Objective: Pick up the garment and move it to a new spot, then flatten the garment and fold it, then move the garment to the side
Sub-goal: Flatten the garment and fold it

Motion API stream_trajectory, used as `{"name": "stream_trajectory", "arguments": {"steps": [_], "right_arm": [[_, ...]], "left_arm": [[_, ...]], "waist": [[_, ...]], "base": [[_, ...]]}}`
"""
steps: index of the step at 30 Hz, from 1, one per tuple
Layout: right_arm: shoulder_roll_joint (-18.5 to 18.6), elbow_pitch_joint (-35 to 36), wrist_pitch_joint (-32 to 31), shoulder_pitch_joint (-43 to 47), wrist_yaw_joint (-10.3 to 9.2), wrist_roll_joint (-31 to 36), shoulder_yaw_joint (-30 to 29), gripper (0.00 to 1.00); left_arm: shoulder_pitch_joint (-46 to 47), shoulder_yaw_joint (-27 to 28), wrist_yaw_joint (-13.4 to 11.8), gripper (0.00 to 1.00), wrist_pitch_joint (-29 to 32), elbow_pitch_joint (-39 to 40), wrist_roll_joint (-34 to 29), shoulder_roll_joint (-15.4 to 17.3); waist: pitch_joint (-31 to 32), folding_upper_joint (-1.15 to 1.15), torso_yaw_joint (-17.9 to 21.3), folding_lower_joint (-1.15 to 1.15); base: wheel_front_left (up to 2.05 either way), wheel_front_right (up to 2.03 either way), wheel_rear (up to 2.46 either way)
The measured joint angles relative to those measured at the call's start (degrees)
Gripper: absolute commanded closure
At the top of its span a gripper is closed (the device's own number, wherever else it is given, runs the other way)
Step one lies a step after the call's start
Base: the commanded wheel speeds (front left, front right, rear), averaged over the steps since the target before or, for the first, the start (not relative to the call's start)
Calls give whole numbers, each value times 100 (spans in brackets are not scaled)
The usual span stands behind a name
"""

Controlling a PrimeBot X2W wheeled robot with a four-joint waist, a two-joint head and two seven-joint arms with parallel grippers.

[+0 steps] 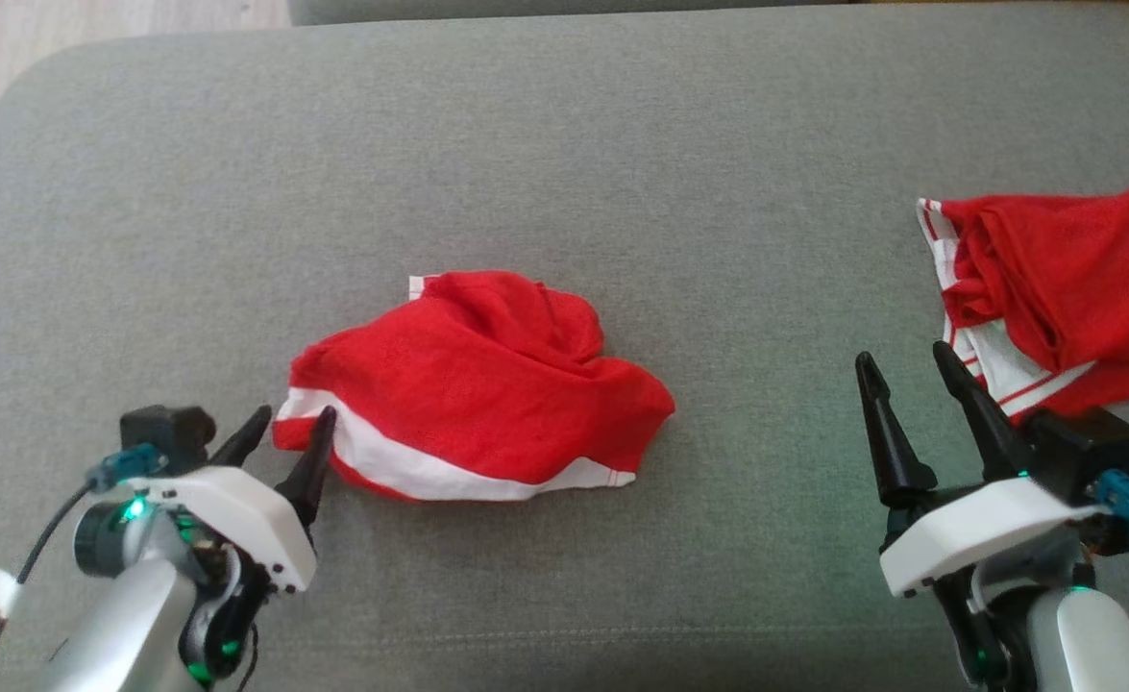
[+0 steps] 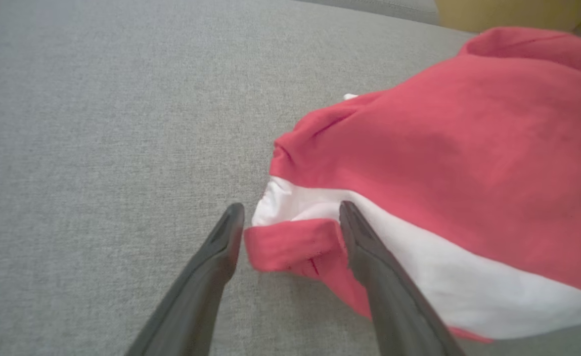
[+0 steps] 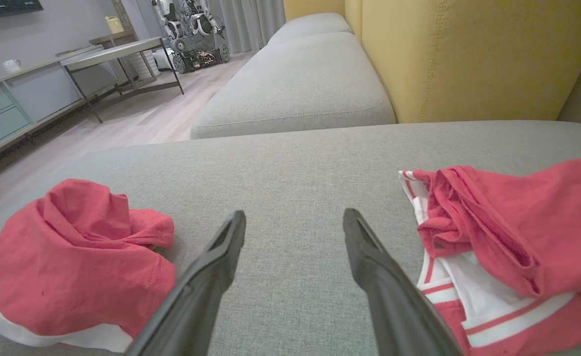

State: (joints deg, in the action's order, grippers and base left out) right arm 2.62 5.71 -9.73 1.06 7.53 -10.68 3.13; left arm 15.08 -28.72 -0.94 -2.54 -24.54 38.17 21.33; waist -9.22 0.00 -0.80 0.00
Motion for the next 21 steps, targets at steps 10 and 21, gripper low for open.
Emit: {"name": "stream_trajectory", "arguments": {"steps": [10,21], "right_arm": [[0,-100,44,-14,0,-130,52,0],[4,-1028,-94,-63,0,-157,1341,0]], "left_arm": [[144,21,152,100,-118,-276,82,-8],[207,-2,151,100,-336,-144,13,2]], "waist": [[-89,0,29,0],[-171,0,-117,0]], "base": [[0,0,0],[0,0,0]]}}
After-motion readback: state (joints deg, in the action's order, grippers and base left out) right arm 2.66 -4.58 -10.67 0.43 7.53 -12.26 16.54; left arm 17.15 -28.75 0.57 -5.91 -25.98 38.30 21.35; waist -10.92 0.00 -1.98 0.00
